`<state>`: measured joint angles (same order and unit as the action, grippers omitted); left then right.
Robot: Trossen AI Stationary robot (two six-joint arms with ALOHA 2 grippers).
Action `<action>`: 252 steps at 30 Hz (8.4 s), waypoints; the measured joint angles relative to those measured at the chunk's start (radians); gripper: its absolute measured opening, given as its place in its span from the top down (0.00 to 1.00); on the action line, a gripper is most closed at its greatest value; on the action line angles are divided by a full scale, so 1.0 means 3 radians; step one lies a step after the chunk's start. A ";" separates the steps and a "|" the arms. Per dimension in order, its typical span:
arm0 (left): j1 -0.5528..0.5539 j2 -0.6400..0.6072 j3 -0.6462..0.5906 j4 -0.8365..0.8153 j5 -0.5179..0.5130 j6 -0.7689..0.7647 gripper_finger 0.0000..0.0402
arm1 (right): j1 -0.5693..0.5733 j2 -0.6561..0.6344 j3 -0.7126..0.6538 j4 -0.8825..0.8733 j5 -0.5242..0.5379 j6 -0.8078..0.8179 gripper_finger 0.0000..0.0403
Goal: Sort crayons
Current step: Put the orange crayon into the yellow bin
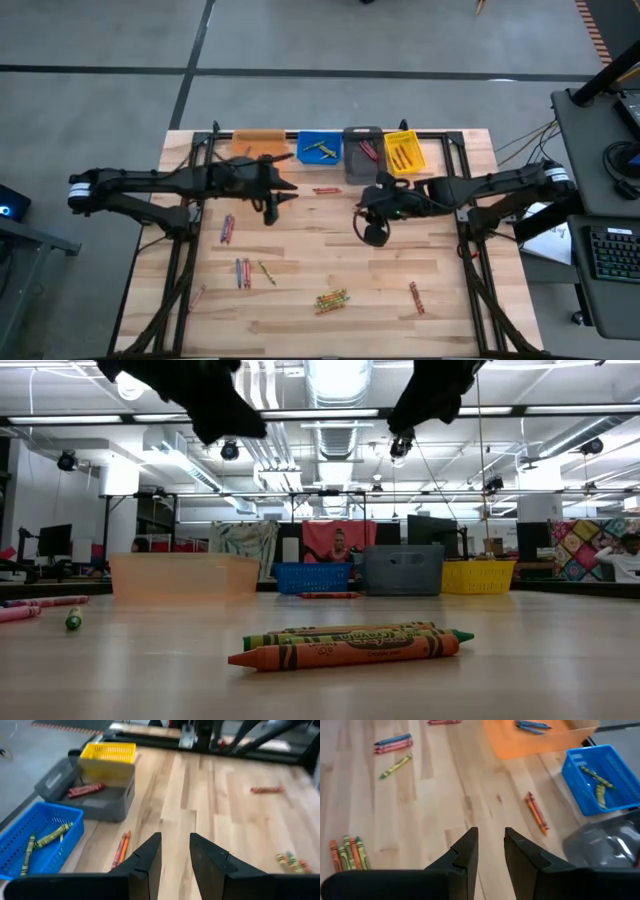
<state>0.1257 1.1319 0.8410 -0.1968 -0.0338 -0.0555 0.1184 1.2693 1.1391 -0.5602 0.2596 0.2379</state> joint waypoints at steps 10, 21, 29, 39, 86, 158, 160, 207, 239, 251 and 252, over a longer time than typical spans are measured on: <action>0.0007 0.0823 0.0047 0.0688 -0.0019 0.0494 0.79 | 0.0068 -0.0243 -0.0692 0.0967 0.0010 -0.0009 0.80; 0.0203 0.1483 0.0053 0.1231 -0.0034 0.0540 0.79 | 0.0064 -0.0713 -0.1156 0.1492 0.0121 -0.0082 0.81; 0.0411 0.1932 0.0053 0.1535 -0.0031 0.0737 0.79 | 0.0062 -0.0820 -0.1211 0.1597 0.0423 -0.0427 0.79; 0.0491 0.2255 0.0053 0.1835 0.0038 0.1003 0.79 | -0.0130 -0.0824 -0.1214 0.1747 0.0637 -0.0964 0.83; 0.0526 0.2446 0.0050 0.2072 0.0220 0.1043 0.65 | -0.0191 -0.0819 -0.1213 0.1689 0.0592 -0.1068 0.82; 0.0530 0.2843 0.0025 0.2240 0.0177 0.0792 0.74 | -0.0201 -0.0817 -0.1227 0.1689 0.0594 -0.1119 0.83; 0.0529 0.2844 0.0025 0.2232 0.0184 0.0791 0.76 | -0.0201 -0.0817 -0.1227 0.1689 0.0594 -0.1118 0.82; 0.0514 0.1393 0.0000 0.2197 0.0663 0.1136 1.00 | -0.0201 -0.0817 -0.2324 0.3801 0.0323 -0.0999 0.81; 0.0354 0.1786 -0.0024 0.3611 0.1310 0.0323 1.00 | -0.0201 -0.0345 -0.2146 0.4775 0.0363 -0.1467 0.75; 0.0351 0.1786 -0.0024 0.3663 0.1309 0.0323 1.00 | -0.0222 -0.0248 -0.2026 0.4761 0.0416 -0.1588 0.78; 0.0351 0.1786 -0.0024 0.3669 0.1309 0.0323 1.00 | -0.0222 -0.0238 -0.2022 0.4762 0.0416 -0.1589 0.79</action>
<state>0.2310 1.6676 0.8337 0.9040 0.3588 0.0414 0.0517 1.1978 0.5324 0.8683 0.3843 -0.2388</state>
